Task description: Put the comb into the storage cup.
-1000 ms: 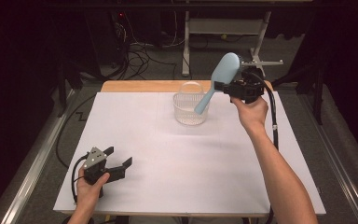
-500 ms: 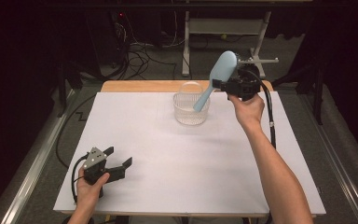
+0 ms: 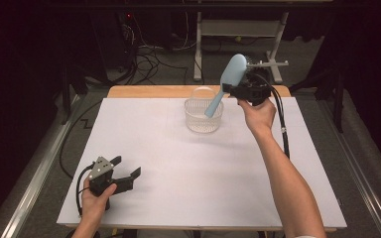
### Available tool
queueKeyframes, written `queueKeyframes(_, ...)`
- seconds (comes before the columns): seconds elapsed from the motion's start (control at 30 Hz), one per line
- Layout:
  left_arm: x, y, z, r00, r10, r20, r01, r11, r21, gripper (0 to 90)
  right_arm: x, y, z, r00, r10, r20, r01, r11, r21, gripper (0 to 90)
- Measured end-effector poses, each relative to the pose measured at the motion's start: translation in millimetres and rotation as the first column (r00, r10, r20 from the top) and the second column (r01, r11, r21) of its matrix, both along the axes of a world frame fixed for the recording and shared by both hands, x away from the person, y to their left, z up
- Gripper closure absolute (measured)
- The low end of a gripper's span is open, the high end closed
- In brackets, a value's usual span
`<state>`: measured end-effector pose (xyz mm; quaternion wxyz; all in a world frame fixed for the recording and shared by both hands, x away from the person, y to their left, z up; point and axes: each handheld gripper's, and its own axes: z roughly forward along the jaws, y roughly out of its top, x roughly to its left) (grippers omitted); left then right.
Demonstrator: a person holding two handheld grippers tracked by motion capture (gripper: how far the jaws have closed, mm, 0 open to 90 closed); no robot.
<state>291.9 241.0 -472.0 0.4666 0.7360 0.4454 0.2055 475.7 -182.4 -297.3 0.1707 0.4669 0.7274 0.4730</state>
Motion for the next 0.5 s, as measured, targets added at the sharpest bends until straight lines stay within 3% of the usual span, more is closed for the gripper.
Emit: queueKeyframes(0.5,0.0,-0.5,-0.2,1.0,-0.009,0.0,0.009,1.0,0.001,15.5,11.0,9.1,-12.7,0.9996,-0.025,-0.012,0.025,1.0,-0.004,56.2)
